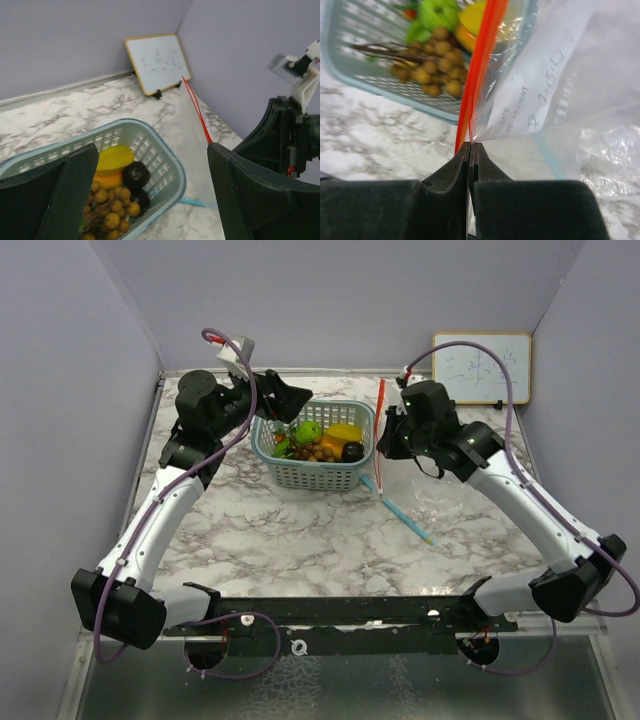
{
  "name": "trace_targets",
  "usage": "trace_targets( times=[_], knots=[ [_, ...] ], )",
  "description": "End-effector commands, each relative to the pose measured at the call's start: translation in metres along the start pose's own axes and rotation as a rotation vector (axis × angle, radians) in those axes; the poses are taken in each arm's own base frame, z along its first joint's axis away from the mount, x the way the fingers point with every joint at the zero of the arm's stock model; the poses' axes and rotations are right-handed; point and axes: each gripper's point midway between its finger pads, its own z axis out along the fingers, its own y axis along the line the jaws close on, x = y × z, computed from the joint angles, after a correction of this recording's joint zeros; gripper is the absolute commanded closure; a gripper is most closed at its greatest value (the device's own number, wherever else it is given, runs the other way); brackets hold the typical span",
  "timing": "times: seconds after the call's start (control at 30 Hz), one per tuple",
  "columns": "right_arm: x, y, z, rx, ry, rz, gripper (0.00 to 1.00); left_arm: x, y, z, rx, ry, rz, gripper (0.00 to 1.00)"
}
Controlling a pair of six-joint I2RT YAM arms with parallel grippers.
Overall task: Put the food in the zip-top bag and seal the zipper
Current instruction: Pick up the zipper food storage bag at the center of the board, then open the zipper of the food storage bag.
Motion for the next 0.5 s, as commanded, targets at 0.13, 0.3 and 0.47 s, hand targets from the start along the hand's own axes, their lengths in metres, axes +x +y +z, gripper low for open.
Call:
trace_targets(
  times=[0.13,0.3,0.47],
  knots=[
    [-0.046,0.063,-0.034,-0.323,-0.103,-0.114,0.98,0.003,-0.054,0.026,0.312,0.010,-0.281,0.15],
    [-0.054,0.065,-0.019,-0.314,-0.127,-0.109,0.98,0.018,-0.072,0.046,0.289,0.067,-0.259,0.13],
    [-0.068,0.069,-0.014,-0.311,-0.168,-0.091,0.98,0.044,-0.073,0.053,0.243,0.134,-0.275,0.12]
  ],
)
